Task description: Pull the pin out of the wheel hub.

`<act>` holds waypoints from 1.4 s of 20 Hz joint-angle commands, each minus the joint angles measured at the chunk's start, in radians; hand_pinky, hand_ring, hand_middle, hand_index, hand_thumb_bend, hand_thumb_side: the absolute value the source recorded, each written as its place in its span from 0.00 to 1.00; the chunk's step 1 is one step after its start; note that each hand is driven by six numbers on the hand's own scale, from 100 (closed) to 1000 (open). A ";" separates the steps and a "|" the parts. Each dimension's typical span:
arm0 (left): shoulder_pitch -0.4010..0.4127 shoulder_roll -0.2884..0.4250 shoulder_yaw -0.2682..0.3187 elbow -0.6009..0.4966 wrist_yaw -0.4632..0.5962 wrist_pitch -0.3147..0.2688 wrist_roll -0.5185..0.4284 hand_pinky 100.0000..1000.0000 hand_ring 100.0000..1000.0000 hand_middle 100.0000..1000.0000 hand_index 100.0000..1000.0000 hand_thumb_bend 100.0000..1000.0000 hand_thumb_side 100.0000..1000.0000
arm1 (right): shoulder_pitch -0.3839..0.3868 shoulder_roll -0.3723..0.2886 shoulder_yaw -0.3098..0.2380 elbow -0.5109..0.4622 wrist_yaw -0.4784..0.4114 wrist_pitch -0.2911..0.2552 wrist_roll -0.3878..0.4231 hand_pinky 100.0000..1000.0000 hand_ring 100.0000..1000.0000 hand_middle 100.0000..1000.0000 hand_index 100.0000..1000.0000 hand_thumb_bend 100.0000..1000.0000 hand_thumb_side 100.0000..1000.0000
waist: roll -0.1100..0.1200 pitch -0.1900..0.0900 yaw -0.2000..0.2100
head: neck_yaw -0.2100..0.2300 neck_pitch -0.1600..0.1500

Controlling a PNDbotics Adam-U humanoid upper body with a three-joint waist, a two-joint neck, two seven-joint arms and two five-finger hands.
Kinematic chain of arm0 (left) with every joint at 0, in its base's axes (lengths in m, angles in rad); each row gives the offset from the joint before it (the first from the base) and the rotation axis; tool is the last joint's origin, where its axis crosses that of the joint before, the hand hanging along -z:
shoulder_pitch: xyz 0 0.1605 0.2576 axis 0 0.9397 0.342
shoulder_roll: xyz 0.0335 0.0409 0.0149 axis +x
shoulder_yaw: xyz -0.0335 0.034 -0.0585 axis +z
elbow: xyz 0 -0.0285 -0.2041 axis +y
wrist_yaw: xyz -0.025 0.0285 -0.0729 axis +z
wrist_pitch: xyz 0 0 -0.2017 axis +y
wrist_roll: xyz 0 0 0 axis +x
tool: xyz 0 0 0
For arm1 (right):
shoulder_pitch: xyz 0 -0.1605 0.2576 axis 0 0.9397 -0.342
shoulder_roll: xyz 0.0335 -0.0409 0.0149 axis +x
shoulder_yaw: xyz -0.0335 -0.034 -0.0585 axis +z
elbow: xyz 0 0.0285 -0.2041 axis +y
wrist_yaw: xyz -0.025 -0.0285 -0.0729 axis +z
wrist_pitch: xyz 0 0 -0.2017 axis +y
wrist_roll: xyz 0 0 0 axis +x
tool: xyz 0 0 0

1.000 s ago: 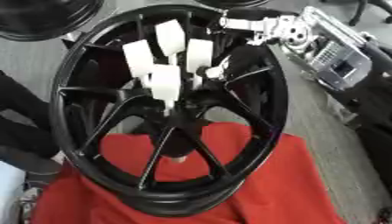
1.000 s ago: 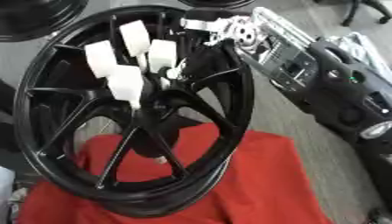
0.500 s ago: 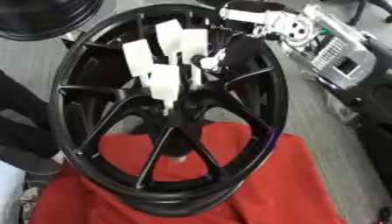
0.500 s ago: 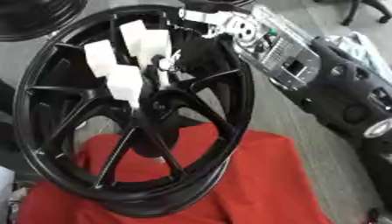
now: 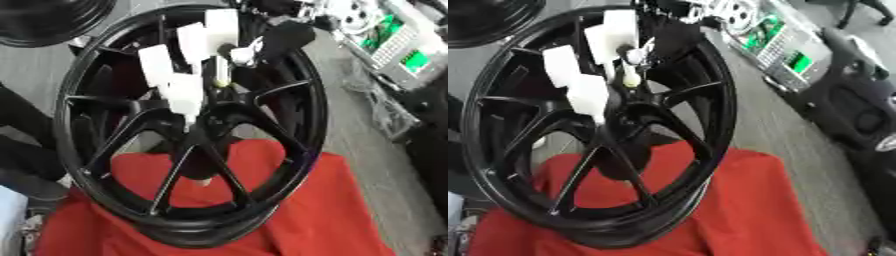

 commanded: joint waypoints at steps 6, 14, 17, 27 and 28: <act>-0.002 0.020 0.018 -0.011 -0.003 -0.004 0.006 0.73 0.80 0.71 0.76 0.02 0.84 | 0.092 -0.151 -0.211 -0.195 -0.241 0.066 -0.102 0.68 0.53 0.29 0.46 0.00 0.26 | 0.003 -0.014 -0.008 | 0.009 -0.002; 0.000 0.011 0.031 -0.015 -0.004 -0.009 0.018 0.73 0.79 0.71 0.76 0.02 0.84 | 0.412 -0.313 -0.464 -0.228 -0.428 -0.095 -0.304 0.69 0.53 0.30 0.47 0.00 0.24 | 0.011 -0.004 -0.022 | 0.026 -0.002; 0.000 0.008 0.037 -0.016 -0.005 -0.011 0.024 0.73 0.79 0.71 0.76 0.02 0.84 | 0.584 -0.323 -0.565 -0.228 -0.405 -0.174 -0.384 0.70 0.54 0.32 0.49 0.00 0.21 | 0.015 0.002 -0.031 | 0.039 -0.002; -0.003 0.000 0.044 -0.017 -0.004 -0.013 0.030 0.73 0.79 0.71 0.77 0.02 0.84 | 0.960 -0.136 -0.699 -0.228 -0.108 -0.230 -0.494 0.79 0.70 0.55 0.74 0.33 0.08 | 0.029 0.010 -0.045 | 0.054 -0.002; -0.004 -0.001 0.044 -0.017 -0.004 -0.013 0.030 0.73 0.79 0.71 0.77 0.02 0.84 | 0.974 -0.121 -0.705 -0.228 -0.087 -0.226 -0.487 0.81 0.75 0.62 0.80 0.39 0.06 | 0.030 0.010 -0.045 | 0.054 -0.002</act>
